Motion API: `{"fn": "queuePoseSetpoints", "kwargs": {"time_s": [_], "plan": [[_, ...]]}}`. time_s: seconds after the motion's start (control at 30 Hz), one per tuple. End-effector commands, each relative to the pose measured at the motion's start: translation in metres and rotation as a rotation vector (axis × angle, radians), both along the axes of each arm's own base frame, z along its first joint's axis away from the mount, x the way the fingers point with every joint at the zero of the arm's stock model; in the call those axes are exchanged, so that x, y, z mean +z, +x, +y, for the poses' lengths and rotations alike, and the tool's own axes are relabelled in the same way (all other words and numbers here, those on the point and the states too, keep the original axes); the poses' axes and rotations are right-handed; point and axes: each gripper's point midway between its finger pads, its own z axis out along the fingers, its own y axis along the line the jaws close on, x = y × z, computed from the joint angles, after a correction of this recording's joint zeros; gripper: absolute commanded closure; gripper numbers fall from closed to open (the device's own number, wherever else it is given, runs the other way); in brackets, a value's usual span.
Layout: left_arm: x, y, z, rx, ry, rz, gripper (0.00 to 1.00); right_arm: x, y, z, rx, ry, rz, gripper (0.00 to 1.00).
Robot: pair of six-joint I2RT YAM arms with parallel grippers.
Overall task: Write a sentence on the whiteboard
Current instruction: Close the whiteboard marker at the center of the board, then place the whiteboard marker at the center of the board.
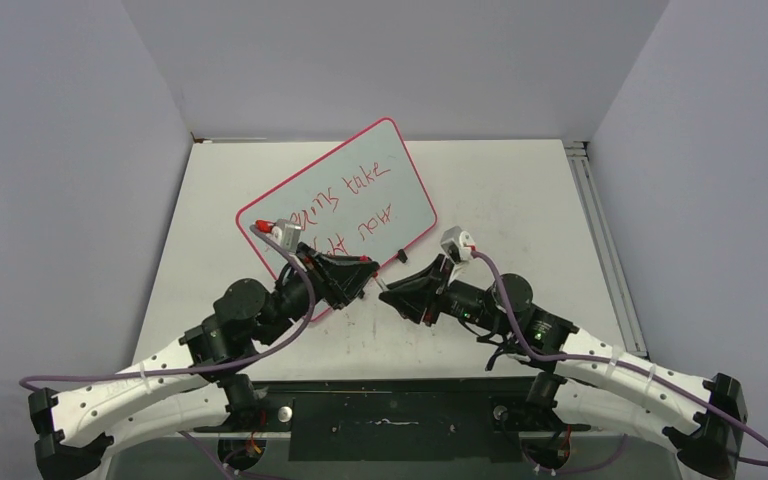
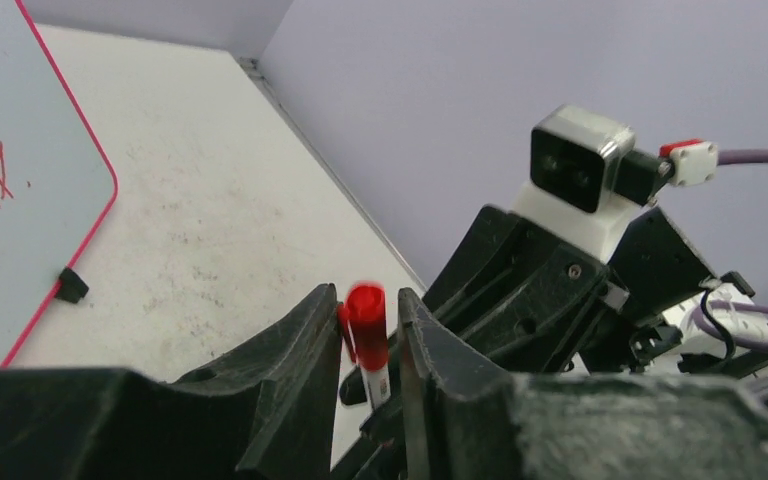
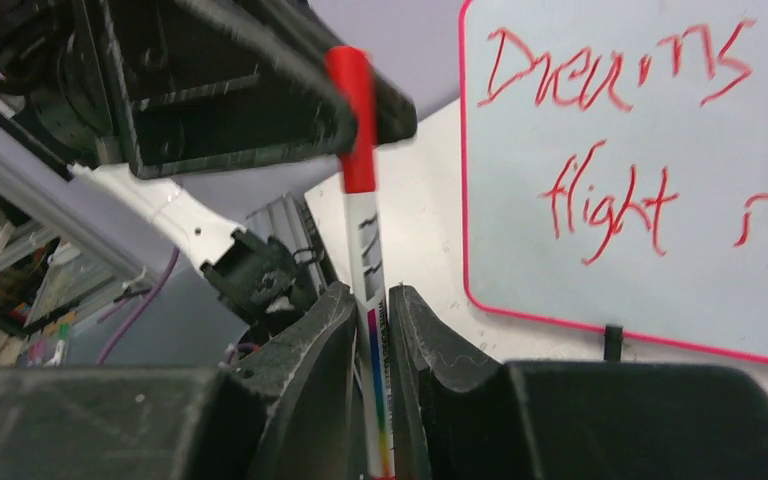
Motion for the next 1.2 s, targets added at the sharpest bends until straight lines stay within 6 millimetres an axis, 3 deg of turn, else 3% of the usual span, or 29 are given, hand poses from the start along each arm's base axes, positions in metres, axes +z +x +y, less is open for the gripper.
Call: {"fn": "queuePoseSetpoints", "kwargs": {"time_s": [0.0,0.13,0.27,0.5,0.7,0.8,0.9,1.17], "plan": [[-0.019,-0.026,-0.003,-0.205,0.267,0.005,0.66,0.075,0.030,-0.018,-0.168,0.149,-0.115,0.95],[0.017,-0.004,0.026,-0.118,0.311,-0.062,0.35,0.044,0.047,-0.035,-0.301,0.025,-0.036,0.95],[0.020,0.014,0.043,-0.045,0.384,-0.046,0.14,0.018,0.074,-0.062,-0.517,-0.086,0.037,0.95],[-0.005,0.054,0.076,0.102,0.433,0.035,0.06,-0.028,0.120,-0.106,-0.784,-0.387,0.097,0.95],[-0.008,0.075,0.119,0.217,0.440,0.073,0.05,-0.088,0.164,-0.150,-0.819,-0.512,0.209,0.95],[-0.006,0.077,0.139,0.300,0.415,0.069,0.04,-0.124,0.179,-0.172,-0.822,-0.541,0.300,0.95],[-0.010,0.075,0.153,0.365,0.411,0.062,0.04,-0.146,0.190,-0.190,-0.858,-0.552,0.351,0.95],[-0.049,0.066,0.224,0.713,0.475,0.121,0.04,-0.197,0.205,-0.209,-0.858,-0.626,0.475,0.95]]}}
